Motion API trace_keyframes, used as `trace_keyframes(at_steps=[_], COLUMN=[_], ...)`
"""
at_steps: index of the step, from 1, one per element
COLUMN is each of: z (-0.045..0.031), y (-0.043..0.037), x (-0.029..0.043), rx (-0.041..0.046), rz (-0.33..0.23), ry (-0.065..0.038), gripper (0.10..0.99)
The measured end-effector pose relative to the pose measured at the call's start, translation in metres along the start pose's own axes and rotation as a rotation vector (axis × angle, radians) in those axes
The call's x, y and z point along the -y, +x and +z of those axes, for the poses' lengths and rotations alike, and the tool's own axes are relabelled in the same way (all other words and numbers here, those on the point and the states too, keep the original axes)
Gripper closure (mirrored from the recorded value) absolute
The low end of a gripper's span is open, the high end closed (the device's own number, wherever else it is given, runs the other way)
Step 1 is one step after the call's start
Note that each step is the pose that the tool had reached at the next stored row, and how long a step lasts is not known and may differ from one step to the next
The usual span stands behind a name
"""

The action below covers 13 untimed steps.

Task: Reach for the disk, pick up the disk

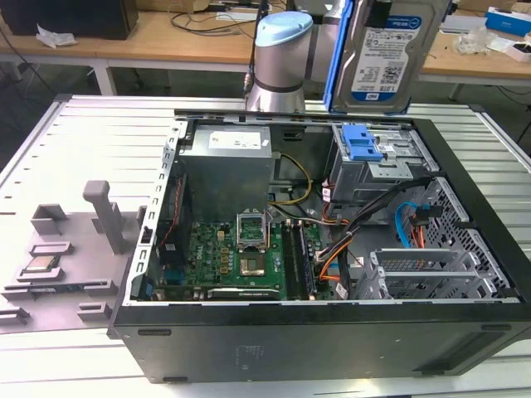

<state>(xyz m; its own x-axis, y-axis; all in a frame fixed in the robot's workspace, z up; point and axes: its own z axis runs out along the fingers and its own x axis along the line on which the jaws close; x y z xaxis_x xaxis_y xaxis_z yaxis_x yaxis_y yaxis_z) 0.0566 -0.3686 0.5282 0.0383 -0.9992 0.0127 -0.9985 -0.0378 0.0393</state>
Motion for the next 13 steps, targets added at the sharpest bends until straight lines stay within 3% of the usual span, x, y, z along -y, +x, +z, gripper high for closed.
trace_keyframes(at_steps=[2,7,13], z=[-0.0006,-0.0014,-0.0015], y=[0.0004,0.0012,0.0013], x=[0.0155,0.0407,0.0410], rx=[0.0000,0.0001,-0.0001], rz=[0.000,0.000,0.000], ry=[0.000,0.000,0.000], gripper=[0.718,0.718,0.718])
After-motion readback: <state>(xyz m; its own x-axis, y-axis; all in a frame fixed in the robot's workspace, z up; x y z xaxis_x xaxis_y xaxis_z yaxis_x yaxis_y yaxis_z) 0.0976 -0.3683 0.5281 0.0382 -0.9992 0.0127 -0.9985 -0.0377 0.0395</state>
